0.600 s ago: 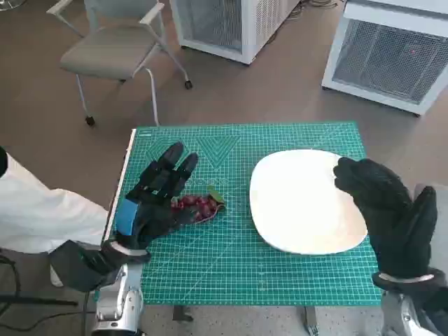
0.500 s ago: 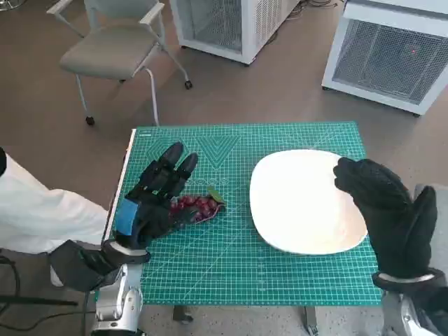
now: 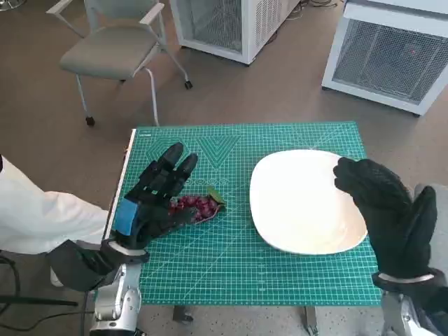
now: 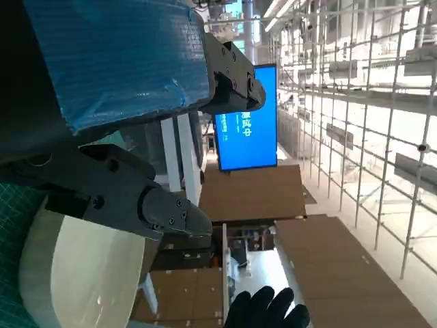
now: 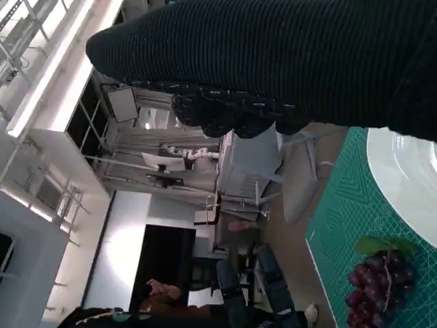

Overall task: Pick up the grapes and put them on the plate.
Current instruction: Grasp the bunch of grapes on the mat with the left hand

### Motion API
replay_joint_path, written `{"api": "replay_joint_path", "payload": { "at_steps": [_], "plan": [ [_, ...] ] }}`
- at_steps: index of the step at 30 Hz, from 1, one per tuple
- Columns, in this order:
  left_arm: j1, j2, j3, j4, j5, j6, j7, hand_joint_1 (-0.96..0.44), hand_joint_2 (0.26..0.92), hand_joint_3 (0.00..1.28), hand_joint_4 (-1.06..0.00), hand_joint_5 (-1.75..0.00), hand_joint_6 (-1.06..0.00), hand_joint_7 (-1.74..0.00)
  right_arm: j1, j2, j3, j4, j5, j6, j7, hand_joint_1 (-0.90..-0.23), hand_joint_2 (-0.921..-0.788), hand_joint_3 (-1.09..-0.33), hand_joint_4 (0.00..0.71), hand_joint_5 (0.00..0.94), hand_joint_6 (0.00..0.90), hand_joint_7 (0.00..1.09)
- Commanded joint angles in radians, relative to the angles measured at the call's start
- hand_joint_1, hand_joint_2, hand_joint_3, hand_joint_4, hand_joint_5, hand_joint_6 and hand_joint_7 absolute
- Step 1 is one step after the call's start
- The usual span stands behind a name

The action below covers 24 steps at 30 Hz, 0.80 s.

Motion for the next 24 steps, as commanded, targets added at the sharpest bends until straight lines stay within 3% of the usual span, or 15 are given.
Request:
{"api": "replay_joint_path", "payload": {
  "at_steps": [1,17,20,24],
  "plan": [
    [0.001,0.011,0.003,0.008,0.003,-0.007,-0.012,-0.22,0.921,0.06,-0.3,0.0,-0.38,0.0,0.008,0.002,0.0,0.014,0.0,0.006,0.003,-0.332,-0.921,-0.604,0.423,0.888,0.232,1.03],
    [0.006,0.036,-0.005,-0.012,0.041,-0.007,-0.001,-0.23,0.917,0.06,-0.28,0.0,-0.36,0.0,0.005,0.002,0.004,0.021,-0.004,-0.004,0.006,-0.327,-0.921,-0.606,0.423,0.889,0.228,1.03],
    [0.012,0.103,-0.028,-0.039,0.203,-0.022,0.061,-0.26,0.914,0.04,-0.25,0.0,-0.33,0.0,0.005,0.002,0.004,0.02,-0.003,-0.003,0.006,-0.328,-0.921,-0.606,0.423,0.889,0.226,1.03],
    [0.057,0.264,-0.094,-0.206,0.679,0.069,0.215,-0.33,0.883,0.02,-0.11,0.0,-0.2,0.0,0.004,0.001,0.004,0.02,0.0,-0.001,0.006,-0.332,-0.921,-0.605,0.423,0.889,0.222,1.04]
  ]
}}
